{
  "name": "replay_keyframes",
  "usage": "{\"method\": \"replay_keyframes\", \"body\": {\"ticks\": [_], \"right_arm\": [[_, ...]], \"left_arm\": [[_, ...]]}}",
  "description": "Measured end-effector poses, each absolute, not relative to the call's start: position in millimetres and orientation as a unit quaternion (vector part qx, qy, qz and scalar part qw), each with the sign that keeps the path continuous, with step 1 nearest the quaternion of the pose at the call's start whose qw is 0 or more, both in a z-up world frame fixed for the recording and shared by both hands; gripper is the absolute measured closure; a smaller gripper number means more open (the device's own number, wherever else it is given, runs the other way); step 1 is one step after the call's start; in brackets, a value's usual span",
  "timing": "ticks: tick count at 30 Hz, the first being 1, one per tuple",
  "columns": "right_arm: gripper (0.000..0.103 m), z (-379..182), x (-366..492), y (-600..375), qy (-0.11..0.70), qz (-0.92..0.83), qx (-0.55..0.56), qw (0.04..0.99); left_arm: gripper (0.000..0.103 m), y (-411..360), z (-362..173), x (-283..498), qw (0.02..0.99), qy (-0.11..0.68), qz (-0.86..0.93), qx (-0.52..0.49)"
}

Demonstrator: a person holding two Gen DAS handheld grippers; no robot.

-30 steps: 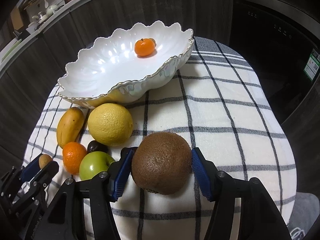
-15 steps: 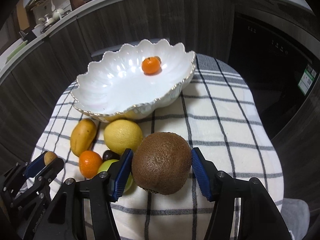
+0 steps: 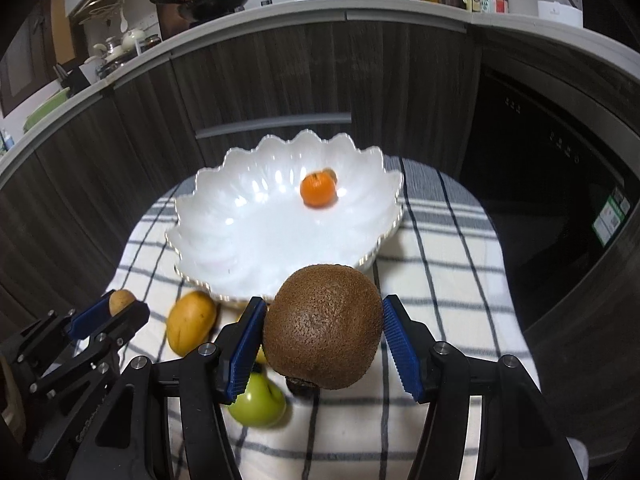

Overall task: Organize fruits
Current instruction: 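Carry both fruits over the white bowl and open both tools to drop them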

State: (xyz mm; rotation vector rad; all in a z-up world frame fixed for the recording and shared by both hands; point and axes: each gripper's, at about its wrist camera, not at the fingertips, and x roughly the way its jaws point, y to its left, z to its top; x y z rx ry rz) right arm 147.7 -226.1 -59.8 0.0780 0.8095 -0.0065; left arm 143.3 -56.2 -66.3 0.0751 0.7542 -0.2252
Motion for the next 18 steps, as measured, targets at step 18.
{"method": "replay_keyframes", "body": {"ticks": [18], "right_arm": [[0.043,-46,215,-231,0.378,0.000,0.030,0.925]], "left_arm": [[0.076,-66,-58,231,0.931,0.348,-0.105,0.041]]}}
